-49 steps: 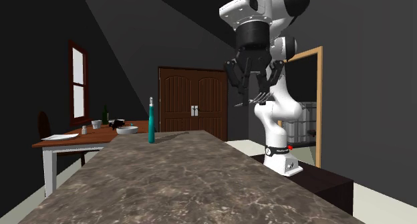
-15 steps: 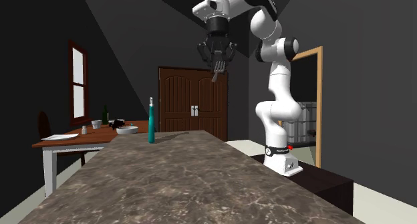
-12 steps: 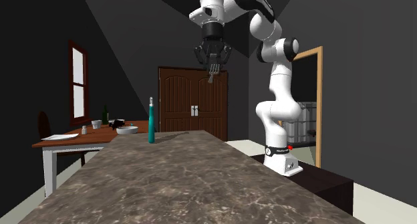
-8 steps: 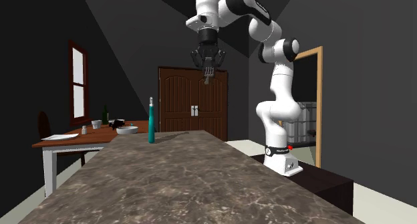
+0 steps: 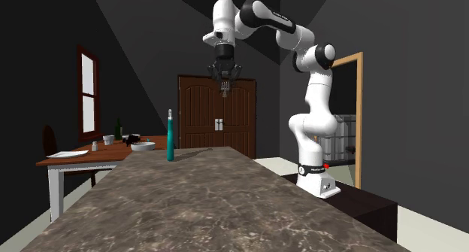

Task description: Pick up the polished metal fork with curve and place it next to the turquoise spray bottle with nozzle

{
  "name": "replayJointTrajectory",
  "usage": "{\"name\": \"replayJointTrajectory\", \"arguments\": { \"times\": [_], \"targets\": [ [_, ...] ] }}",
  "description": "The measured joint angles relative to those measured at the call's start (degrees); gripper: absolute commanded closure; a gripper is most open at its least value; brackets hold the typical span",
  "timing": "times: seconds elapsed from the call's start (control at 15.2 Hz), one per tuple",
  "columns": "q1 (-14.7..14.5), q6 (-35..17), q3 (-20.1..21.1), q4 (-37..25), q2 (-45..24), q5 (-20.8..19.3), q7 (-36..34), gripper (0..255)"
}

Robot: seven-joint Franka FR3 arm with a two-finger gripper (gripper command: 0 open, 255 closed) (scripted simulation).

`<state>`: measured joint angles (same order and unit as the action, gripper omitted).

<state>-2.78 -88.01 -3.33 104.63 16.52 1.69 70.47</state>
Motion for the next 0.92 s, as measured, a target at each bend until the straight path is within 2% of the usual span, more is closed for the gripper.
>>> {"name": "replayJointTrajectory", "arguments": {
  "times": [0.73, 0.92],
  "targets": [
    [5.75, 1.18, -10.49, -4.39, -3.62, -2.23, 16.09, 255],
    [6.43, 0.36, -11.65, -3.88, -3.96, -2.43, 17.95, 255]
  ]
}}
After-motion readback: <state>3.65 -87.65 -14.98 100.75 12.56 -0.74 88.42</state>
